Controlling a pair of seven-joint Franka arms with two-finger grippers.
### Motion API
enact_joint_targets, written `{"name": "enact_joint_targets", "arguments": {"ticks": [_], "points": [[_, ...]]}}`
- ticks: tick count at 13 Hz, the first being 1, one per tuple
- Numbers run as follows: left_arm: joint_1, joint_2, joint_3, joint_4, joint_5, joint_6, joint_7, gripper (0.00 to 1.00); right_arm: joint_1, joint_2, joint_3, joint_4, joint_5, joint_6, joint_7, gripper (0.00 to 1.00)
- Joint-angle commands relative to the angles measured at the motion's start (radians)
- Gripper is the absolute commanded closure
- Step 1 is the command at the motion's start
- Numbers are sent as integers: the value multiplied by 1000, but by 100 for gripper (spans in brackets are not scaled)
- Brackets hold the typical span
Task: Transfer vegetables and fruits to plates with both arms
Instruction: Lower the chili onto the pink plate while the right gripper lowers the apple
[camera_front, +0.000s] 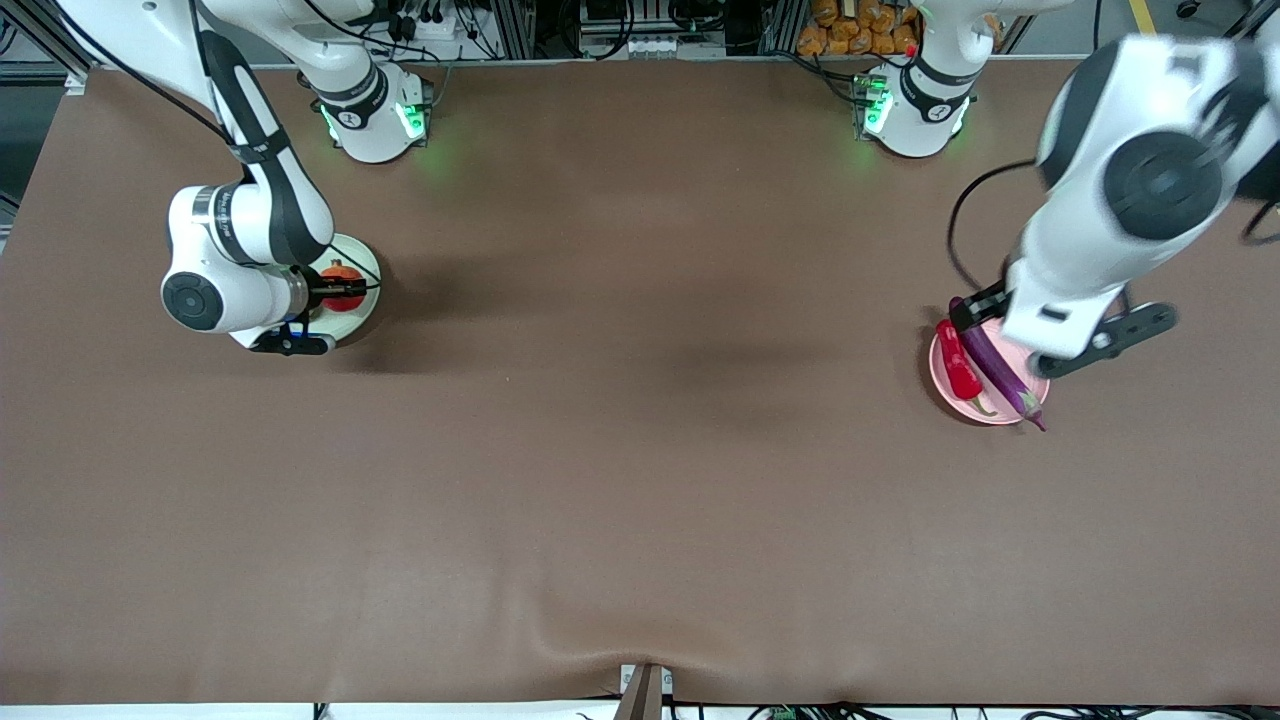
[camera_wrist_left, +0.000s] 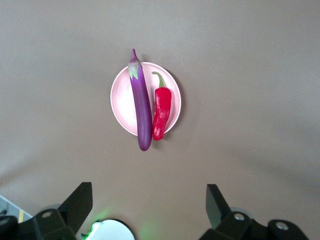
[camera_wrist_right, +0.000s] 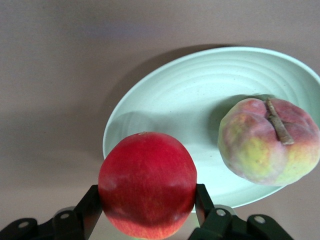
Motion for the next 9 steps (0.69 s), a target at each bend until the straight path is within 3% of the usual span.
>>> {"name": "enact_joint_targets", "arguments": {"ticks": [1,5,7,9], "points": [[65,-19,0,58,-41,-16,163,0,-24,1,17,0,-26,-3,-13,0],[79,-57,0,60,-51,-65,239,0,-20,1,22,191,-6,-199,-10,0],[116,-100,3,51,-95,-64,283,0,-4,4,26,396,49,-342,-10,0],[78,-140,98,31,-114,-66,364,0,-15,32,35,617,78,-394,-16,0]]}}
